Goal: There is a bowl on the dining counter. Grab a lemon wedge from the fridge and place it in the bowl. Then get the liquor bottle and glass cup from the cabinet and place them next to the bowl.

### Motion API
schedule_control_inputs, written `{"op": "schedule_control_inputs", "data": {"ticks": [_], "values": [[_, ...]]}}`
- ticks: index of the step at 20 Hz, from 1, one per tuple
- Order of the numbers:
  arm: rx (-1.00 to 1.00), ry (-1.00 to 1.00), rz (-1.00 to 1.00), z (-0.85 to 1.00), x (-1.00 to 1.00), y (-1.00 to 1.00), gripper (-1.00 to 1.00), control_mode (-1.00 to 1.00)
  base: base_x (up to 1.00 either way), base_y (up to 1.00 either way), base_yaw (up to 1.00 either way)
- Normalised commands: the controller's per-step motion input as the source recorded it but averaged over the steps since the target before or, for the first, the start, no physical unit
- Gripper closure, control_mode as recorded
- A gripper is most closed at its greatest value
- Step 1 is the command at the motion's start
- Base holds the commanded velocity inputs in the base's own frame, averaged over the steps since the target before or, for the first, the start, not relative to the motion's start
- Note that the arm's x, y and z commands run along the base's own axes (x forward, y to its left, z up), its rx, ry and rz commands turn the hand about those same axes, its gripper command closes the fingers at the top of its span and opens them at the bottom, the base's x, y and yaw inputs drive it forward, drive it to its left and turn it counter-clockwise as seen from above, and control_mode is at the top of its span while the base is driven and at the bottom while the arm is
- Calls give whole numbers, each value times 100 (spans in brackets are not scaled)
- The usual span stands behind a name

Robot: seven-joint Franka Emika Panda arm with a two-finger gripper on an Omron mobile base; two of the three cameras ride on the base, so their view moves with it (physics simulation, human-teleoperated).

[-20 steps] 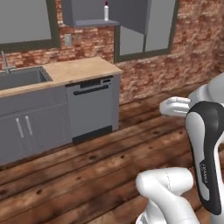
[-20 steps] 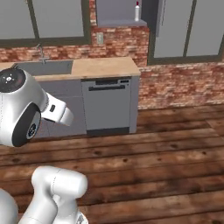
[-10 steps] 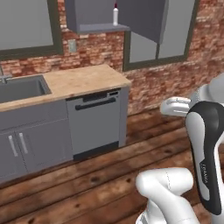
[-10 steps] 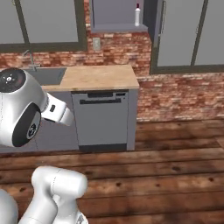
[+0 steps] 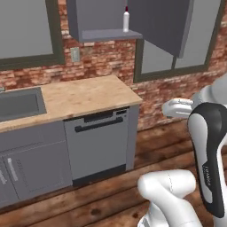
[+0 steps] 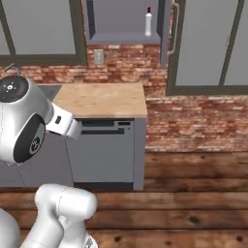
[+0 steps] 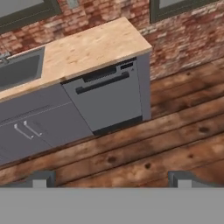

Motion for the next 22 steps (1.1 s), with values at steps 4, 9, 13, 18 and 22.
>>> {"op": "schedule_control_inputs", "data": {"ticks": [4,9,13,18,22], "values": [[0,0,0,0,0,0,-100,100,100,-41,17],[0,0,0,0,0,0,-100,100,99,-36,17],[0,0,0,0,0,0,-100,100,95,-19,15],[0,0,0,0,0,0,-100,100,84,0,9],[0,0,0,0,0,0,-100,100,88,0,2]]}}
